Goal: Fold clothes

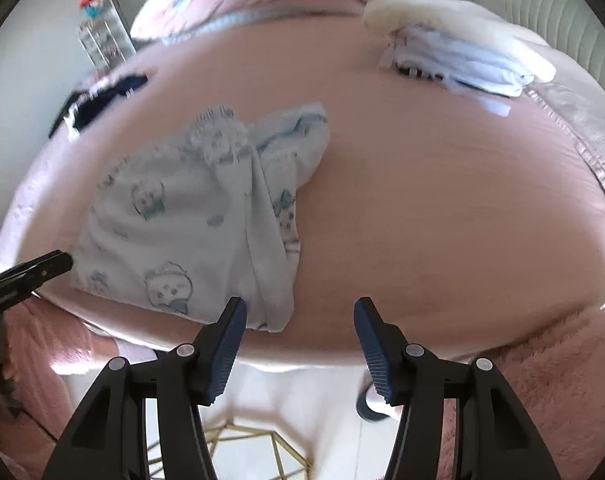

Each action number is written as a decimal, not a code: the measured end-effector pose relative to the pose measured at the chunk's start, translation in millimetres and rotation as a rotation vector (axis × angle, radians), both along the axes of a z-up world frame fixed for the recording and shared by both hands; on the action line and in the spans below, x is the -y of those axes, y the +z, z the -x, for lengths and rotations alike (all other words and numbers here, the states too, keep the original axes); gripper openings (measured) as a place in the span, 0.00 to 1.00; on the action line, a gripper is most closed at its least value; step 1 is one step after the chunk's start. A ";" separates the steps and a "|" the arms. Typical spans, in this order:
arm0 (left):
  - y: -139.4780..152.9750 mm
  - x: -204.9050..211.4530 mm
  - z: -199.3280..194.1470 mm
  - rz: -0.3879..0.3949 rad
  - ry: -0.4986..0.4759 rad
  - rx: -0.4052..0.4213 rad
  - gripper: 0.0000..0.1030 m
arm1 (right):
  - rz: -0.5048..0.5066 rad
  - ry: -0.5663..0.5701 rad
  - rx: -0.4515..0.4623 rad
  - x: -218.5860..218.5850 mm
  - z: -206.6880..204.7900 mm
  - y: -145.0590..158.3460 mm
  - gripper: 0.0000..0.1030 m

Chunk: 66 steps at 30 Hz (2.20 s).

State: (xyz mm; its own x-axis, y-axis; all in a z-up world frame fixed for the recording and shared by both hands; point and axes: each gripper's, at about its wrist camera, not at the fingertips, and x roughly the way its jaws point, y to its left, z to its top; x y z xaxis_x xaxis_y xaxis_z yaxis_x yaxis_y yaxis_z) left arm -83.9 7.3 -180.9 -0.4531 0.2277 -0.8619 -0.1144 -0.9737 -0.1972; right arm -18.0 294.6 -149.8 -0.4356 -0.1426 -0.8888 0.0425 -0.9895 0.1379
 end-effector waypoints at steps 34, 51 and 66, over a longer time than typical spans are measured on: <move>-14.8 55.3 24.6 -0.290 0.093 -0.021 0.46 | 0.305 -0.073 0.017 -26.3 17.1 -3.8 0.64; -29.0 2.3 41.2 -0.137 -0.016 -0.092 0.37 | 0.109 0.090 -0.113 26.2 59.8 -24.1 0.50; -27.1 10.0 54.8 -0.320 0.020 -0.024 0.10 | 0.269 0.097 -0.091 23.1 70.1 -32.4 0.24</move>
State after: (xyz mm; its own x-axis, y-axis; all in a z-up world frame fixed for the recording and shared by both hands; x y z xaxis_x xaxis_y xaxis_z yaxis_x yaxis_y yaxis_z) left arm -138.8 -2.8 -208.0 -0.4796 0.4768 -0.7367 -0.1046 -0.8646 -0.4914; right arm -88.2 271.5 -182.2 -0.4848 -0.4122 -0.7715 0.1592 -0.9089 0.3855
